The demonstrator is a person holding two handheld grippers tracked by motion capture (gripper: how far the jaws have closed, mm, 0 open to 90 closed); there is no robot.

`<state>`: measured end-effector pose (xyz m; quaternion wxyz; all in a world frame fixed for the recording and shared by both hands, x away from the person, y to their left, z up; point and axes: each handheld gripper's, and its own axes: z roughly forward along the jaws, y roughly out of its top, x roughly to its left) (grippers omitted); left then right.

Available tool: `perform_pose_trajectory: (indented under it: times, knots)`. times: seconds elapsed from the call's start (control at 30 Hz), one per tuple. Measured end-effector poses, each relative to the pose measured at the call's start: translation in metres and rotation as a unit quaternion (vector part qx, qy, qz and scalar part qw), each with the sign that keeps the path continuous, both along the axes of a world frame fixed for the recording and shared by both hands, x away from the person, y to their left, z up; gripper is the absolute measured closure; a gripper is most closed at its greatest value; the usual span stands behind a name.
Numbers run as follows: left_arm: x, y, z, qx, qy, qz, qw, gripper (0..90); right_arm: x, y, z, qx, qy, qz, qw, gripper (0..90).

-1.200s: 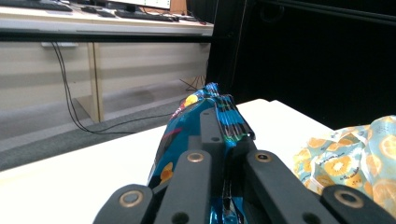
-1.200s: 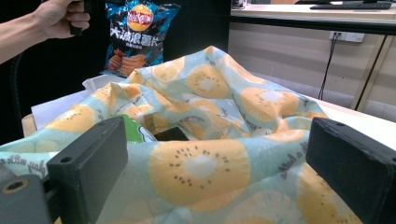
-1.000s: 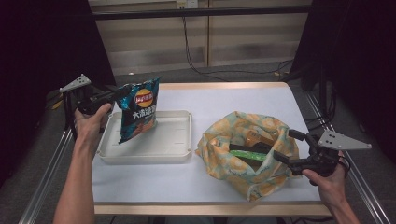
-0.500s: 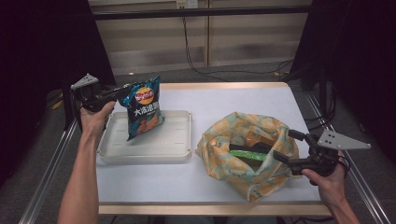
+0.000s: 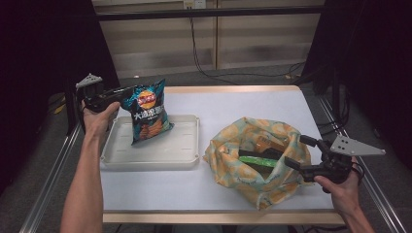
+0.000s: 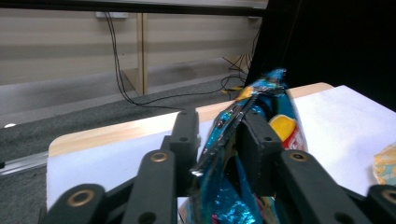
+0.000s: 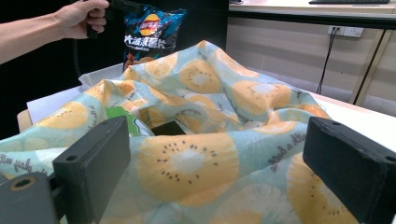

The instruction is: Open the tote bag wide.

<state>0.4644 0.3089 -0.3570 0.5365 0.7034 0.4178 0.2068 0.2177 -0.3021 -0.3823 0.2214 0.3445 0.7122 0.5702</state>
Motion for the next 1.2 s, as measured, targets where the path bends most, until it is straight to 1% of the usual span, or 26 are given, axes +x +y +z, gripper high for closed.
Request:
perform_pose_trajectory:
  times: [0.03, 0.13, 0.2, 0.27, 0.3, 0.33, 0.4, 0.47, 0.53, 0.6, 0.67, 0.73, 0.8, 0.83, 0.87, 0.93, 0.97, 1.03, 1.13, 1.2]
  knots:
    - [0.000, 0.000, -0.001, 0.004, 0.002, 0.006, 1.0000, 66.7, 0.000, 0.000, 0.000, 0.000, 0.002, 0.002, 1.0000, 7.2]
    - [0.001, 0.002, -0.002, -0.004, 0.001, 0.015, 0.9999, 59.3, 0.000, 0.001, 0.000, -0.004, 0.000, 0.003, 1.0000, 7.4]
    - [0.001, 0.003, -0.001, -0.002, 0.001, 0.023, 0.9997, 51.8, 0.000, 0.002, 0.000, -0.003, 0.000, 0.001, 1.0000, 7.4]
    - [0.001, 0.005, -0.001, -0.003, 0.003, 0.028, 0.9996, 48.4, 0.000, 0.002, 0.000, -0.004, 0.000, 0.003, 1.0000, 7.4]
    - [0.001, 0.006, 0.000, -0.002, 0.004, 0.035, 0.9994, 43.6, 0.000, 0.001, 0.000, -0.004, -0.001, 0.003, 1.0000, 7.4]
    - [0.000, 0.008, 0.000, -0.003, 0.004, 0.038, 0.9993, 39.0, -0.001, 0.001, 0.000, 0.000, 0.002, 0.002, 1.0000, 7.4]
    - [-0.002, 0.011, 0.001, -0.004, 0.003, 0.041, 0.9991, 36.3, 0.000, 0.001, 0.000, -0.002, 0.001, 0.004, 1.0000, 7.4]
    - [-0.005, 0.014, 0.001, 0.000, 0.002, 0.042, 0.9991, 31.1, 0.000, 0.001, -0.001, -0.003, 0.000, 0.003, 1.0000, 7.4]
    - [-0.009, 0.016, 0.002, -0.004, -0.002, 0.050, 0.9988, 29.0, 0.000, 0.001, -0.001, -0.005, 0.003, 0.002, 1.0000, 7.4]
    - [-0.013, 0.019, 0.003, -0.012, -0.009, 0.051, 0.9986, 26.9, 0.000, 0.001, -0.002, -0.004, 0.005, 0.002, 1.0000, 7.4]
    - [-0.020, 0.021, 0.005, -0.008, -0.015, 0.056, 0.9983, 26.6, 0.001, 0.002, -0.002, -0.006, 0.002, 0.003, 1.0000, 7.4]
    - [-0.027, 0.022, 0.004, -0.016, -0.016, 0.047, 0.9987, 28.7, 0.000, 0.002, -0.001, -0.003, 0.002, 0.006, 1.0000, 7.4]
    - [-0.033, 0.019, 0.002, -0.004, -0.012, 0.038, 0.9992, 32.8, 0.000, 0.003, -0.001, -0.006, 0.001, 0.003, 1.0000, 7.5]
    - [-0.036, 0.017, 0.001, -0.001, -0.014, 0.036, 0.9992, 33.8, 0.000, 0.002, -0.001, -0.005, 0.002, 0.006, 1.0000, 7.5]
    - [-0.039, 0.016, 0.001, -0.006, -0.018, 0.035, 0.9992, 33.5, 0.001, 0.003, -0.002, -0.004, 0.002, 0.002, 1.0000, 7.5]
    - [-0.044, 0.014, 0.001, -0.006, -0.024, 0.041, 0.9989, 31.8, 0.001, 0.003, -0.002, -0.004, 0.001, 0.002, 1.0000, 7.5]
    - [-0.046, 0.015, 0.002, -0.004, -0.026, 0.042, 0.9988, 30.0, 0.001, 0.003, -0.002, -0.006, 0.003, 0.003, 1.0000, 7.5]
    - [-0.047, 0.017, 0.005, 0.001, -0.029, 0.047, 0.9985, 29.1, 0.001, 0.004, -0.002, -0.004, 0.003, 0.006, 1.0000, 7.5]
    - [-0.046, 0.022, 0.013, -0.004, -0.032, 0.056, 0.9979, 26.0, 0.001, 0.004, -0.001, -0.004, 0.002, 0.006, 1.0000, 7.5]
    - [-0.049, 0.024, 0.018, -0.001, -0.038, 0.058, 0.9976, 24.7, 0.001, 0.004, -0.001, -0.004, 0.002, 0.007, 1.0000, 7.6]
